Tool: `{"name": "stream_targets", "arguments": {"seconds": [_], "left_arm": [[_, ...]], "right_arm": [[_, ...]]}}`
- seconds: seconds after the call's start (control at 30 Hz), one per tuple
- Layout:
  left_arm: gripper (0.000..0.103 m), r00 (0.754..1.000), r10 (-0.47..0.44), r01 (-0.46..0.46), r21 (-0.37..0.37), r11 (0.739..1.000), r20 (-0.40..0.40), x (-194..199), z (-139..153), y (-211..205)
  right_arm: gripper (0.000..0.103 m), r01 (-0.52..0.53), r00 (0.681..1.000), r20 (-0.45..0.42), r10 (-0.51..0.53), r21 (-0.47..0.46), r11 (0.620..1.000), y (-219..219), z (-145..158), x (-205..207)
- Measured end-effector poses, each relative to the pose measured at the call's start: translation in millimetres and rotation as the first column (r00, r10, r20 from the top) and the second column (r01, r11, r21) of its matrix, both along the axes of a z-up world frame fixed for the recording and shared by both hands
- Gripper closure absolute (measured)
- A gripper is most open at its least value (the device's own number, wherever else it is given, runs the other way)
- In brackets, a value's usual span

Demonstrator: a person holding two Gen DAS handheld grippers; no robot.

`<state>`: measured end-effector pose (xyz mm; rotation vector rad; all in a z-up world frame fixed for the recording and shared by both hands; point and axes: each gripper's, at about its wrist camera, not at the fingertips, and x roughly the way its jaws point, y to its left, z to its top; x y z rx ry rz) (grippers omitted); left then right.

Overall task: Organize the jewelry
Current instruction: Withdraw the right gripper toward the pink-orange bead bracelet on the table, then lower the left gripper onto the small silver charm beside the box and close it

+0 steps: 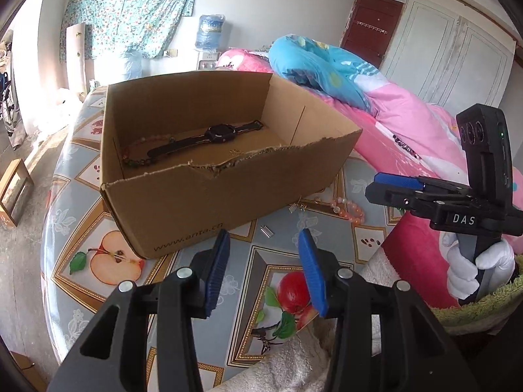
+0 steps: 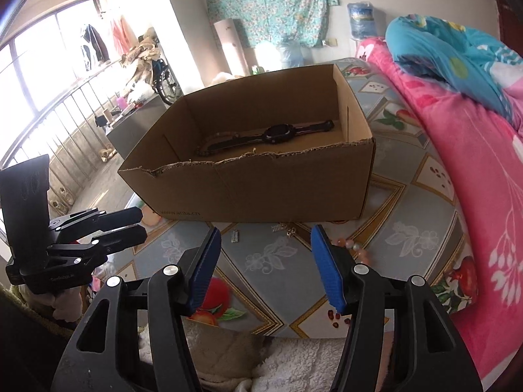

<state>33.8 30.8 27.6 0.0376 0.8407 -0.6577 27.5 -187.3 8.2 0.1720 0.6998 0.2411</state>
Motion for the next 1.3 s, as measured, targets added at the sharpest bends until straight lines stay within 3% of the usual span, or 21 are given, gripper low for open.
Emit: {"name": "stream_targets", "arguments": {"seconds": [0.13,0.6,0.67,0.7,0.87,1.3], "left_arm": [[0.061,1.000,-0.016,0.017,0.062,0.998,-0.007,6.6,-26.3,-16.0],[0.062,0.996,-0.036,0.018,0.222,0.975,0.078,34.1,-66.1,-76.9],[0.072,0.998,-0.031,0.016,0.238,0.971,0.060,37.6,-71.0,-80.3],[0.073,0.997,-0.024,0.006,0.243,0.970,0.070,37.7,-71.1,-80.7],[0.098,0.994,-0.033,0.002,0.279,0.960,0.104,36.0,-72.1,-89.2],[0.103,0.998,-0.026,0.009,0.299,0.954,0.054,30.0,-70.1,-73.1]], "right_arm": [[0.039,-0.004,0.999,-0.036,0.004,-0.008,1.000,4.4,-11.4,3.5],[0.039,0.037,0.982,-0.185,-0.035,0.007,0.999,4.7,-53.3,29.6],[0.039,0.042,0.978,-0.204,-0.041,0.003,0.999,2.3,-56.6,34.3],[0.039,0.042,0.978,-0.205,-0.039,0.006,0.999,1.1,-57.2,35.4],[0.039,0.026,0.982,-0.187,-0.024,0.009,1.000,-0.6,-54.7,39.0],[0.039,-0.023,0.991,-0.134,0.024,0.013,1.000,2.6,-46.3,26.6]]}}
